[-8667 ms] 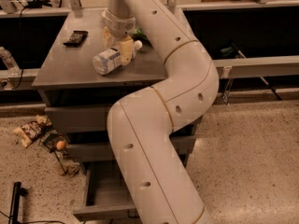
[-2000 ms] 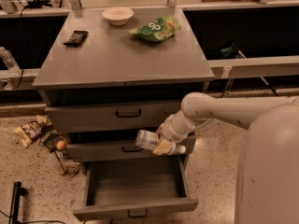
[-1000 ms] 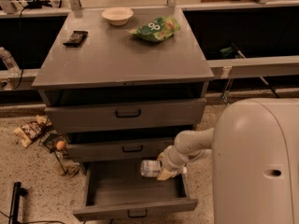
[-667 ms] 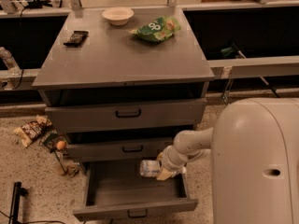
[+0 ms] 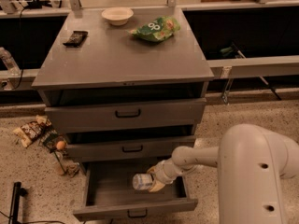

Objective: Place blue plastic bottle into bottom drawer

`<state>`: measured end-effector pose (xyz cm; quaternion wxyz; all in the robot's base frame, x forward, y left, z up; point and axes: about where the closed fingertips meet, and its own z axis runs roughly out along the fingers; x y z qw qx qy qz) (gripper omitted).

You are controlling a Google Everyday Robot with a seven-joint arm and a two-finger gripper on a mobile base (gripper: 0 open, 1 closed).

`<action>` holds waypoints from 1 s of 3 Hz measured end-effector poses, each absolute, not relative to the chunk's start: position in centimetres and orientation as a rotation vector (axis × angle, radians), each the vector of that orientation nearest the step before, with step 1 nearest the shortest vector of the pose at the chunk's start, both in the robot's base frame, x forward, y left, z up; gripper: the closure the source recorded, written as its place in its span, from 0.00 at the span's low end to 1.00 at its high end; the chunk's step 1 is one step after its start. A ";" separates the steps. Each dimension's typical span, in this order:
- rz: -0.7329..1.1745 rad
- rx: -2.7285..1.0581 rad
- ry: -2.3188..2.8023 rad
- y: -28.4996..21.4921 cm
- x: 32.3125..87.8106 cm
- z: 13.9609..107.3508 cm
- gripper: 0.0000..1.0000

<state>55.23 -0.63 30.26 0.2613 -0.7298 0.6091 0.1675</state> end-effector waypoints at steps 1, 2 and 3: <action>0.458 -2.015 1.587 1.2 55.6 26.9 1.00; 0.436 -2.050 1.619 2.1 55.8 23.8 0.83; 0.377 -2.030 1.754 2.2 56.2 21.4 0.54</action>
Offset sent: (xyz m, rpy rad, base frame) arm 0.0132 0.0366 -0.1051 -0.1196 0.0145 0.0300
